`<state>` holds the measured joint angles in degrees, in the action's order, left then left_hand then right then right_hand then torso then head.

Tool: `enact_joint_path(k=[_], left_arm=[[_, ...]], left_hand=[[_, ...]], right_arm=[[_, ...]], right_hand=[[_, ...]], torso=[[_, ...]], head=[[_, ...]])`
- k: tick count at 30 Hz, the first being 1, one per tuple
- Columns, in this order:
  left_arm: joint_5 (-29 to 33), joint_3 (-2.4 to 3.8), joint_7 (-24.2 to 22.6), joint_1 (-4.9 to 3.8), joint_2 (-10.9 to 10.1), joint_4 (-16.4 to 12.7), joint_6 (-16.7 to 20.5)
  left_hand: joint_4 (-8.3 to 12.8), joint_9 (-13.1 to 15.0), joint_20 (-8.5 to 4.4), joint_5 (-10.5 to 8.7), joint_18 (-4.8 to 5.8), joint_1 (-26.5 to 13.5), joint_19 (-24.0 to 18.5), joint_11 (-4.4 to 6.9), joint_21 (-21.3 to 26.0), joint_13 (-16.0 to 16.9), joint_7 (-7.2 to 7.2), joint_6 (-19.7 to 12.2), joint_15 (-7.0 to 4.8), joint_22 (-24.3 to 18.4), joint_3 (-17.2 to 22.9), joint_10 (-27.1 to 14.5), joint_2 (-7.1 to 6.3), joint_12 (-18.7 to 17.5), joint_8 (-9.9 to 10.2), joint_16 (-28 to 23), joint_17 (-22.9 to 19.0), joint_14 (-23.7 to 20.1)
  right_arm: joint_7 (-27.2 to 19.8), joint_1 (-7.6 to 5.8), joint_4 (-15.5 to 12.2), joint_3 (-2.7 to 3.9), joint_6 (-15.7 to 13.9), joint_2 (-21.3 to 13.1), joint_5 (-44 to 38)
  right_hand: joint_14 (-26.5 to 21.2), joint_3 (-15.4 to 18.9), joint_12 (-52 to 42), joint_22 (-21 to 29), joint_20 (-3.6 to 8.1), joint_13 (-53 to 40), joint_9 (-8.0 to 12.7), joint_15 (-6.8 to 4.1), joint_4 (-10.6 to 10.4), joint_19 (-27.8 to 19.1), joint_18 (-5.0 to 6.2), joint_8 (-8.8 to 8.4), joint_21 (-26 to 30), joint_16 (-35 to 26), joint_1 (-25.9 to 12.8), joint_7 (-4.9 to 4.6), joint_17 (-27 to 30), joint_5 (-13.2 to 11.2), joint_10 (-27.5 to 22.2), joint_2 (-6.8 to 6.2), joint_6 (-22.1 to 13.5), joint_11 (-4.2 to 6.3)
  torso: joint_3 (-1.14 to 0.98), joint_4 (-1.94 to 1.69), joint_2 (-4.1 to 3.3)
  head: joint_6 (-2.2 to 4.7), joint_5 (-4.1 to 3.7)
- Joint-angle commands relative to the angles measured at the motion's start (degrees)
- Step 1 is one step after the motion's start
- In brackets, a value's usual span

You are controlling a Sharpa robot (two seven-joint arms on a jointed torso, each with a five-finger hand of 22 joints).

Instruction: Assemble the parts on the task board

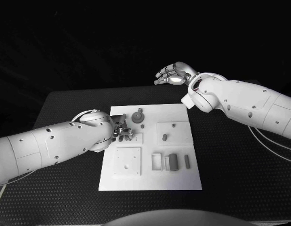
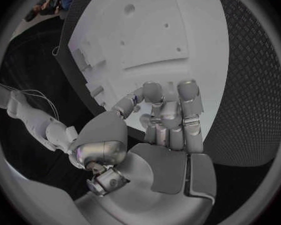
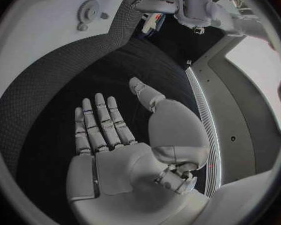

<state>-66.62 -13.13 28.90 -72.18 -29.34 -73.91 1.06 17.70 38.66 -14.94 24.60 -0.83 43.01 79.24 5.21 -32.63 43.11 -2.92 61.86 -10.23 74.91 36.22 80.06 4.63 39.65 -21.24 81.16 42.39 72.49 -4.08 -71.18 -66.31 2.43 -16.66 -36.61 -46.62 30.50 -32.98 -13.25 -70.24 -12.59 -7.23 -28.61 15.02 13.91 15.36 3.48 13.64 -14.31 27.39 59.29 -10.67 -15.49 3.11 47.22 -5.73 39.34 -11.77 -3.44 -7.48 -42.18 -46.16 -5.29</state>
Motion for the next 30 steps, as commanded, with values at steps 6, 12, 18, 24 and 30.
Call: enact_joint_path(k=[6, 12, 18, 24, 30], left_arm=[[-0.6, -0.47, 1.9, 0.49, -0.9, 0.7, 0.3], [-0.4, -0.46, 1.9, 0.48, -1.3, 0.3, 0.8], [-0.5, -0.44, 1.8, 0.48, -1.5, 0.0, 1.1], [-0.7, -0.40, 1.7, 0.48, -1.7, -0.1, 1.9], [-0.8, -0.39, 1.6, 0.48, -1.6, -0.1, 1.8]], left_hand=[[-1.1, -0.1, -0.42, 0.07, -0.21, 0.1, -0.1, 0.40, -0.4, -0.1, 2.31, 6.9, -1.40, 1.3, 1.8, 0.1, 0.67, 0.3, 0.0, 0.4, -0.1, 0.9], [-1.1, -0.1, -0.43, 0.02, -0.22, 0.1, -0.1, 0.41, -0.4, -0.1, 2.32, 6.9, -1.42, 1.3, 1.9, 0.1, 0.66, 0.3, -0.1, 0.4, -0.1, 0.9], [-1.1, -0.1, -0.44, -0.03, -0.23, 0.1, 0.0, 0.43, -0.4, -0.1, 2.33, 6.9, -1.43, 1.3, 1.9, 0.1, 0.65, 0.3, -0.1, 0.5, -0.1, 0.9], [-1.1, -0.1, -0.45, -0.10, -0.24, 0.1, 0.0, 0.45, -0.4, -0.1, 2.35, 6.9, -1.45, 1.3, 2.0, 0.1, 0.64, 0.3, -0.1, 0.5, -0.2, 0.9], [-1.1, 0.0, -0.46, -0.18, -0.25, 0.1, 0.0, 0.46, -0.5, -0.2, 2.36, 6.9, -1.47, 1.3, 2.0, 0.1, 0.64, 0.3, -0.1, 0.5, -0.2, 0.9]], right_arm=[[-0.4, 0.07, 0.0, 0.02, 0.7, 0.0, 0.0], [-0.4, 0.10, 0.1, 0.02, 0.7, 0.0, 0.0], [-0.4, 0.13, 0.1, 0.02, 0.7, 0.0, 0.0], [-0.4, 0.14, 0.1, 0.02, 0.7, 0.0, 0.0], [-0.5, 0.14, 0.1, 0.02, 0.7, 0.1, 0.0]], right_hand=[[0.3, 0.4, 0.4, -0.1, -0.03, 0.1, 0.1, 0.04, 0.0, -0.2, -0.96, 0.28, 0.4, -0.3, 0.2, -2.22, 0.1, -0.3, 0.4, 0.62, -0.1, -0.13], [0.3, 0.4, 0.4, -0.1, -0.04, 0.1, 0.1, 0.03, 0.0, -0.2, -0.96, 0.31, 0.4, -0.3, 0.1, -2.21, 0.1, -0.3, 0.5, 0.64, -0.1, -0.12], [0.3, 0.4, 0.5, -0.2, -0.04, 0.2, 0.1, 0.03, 0.0, -0.2, -0.97, 0.33, 0.5, -0.3, 0.1, -2.21, 0.1, -0.3, 0.5, 0.65, -0.1, -0.12], [0.3, 0.4, 0.5, -0.2, -0.04, 0.2, 0.1, 0.03, 0.0, -0.2, -0.97, 0.34, 0.5, -0.3, 0.1, -2.20, 0.1, -0.3, 0.5, 0.65, -0.1, -0.11], [0.2, 0.4, 0.5, -0.2, -0.04, 0.3, 0.1, 0.03, 0.0, -0.2, -0.97, 0.36, 0.5, -0.4, 0.1, -2.19, 0.1, -0.3, 0.5, 0.64, -0.1, -0.11]], torso=[[-0.06, 0.02, 0.01], [-0.06, 0.02, 0.02], [-0.06, 0.03, 0.01], [-0.05, 0.01, 0.00], [-0.07, 0.03, 0.01]], head=[[-0.07, 0.06], [-0.11, 0.07], [-0.17, 0.09], [-0.20, 0.09], [-0.22, 0.12]])
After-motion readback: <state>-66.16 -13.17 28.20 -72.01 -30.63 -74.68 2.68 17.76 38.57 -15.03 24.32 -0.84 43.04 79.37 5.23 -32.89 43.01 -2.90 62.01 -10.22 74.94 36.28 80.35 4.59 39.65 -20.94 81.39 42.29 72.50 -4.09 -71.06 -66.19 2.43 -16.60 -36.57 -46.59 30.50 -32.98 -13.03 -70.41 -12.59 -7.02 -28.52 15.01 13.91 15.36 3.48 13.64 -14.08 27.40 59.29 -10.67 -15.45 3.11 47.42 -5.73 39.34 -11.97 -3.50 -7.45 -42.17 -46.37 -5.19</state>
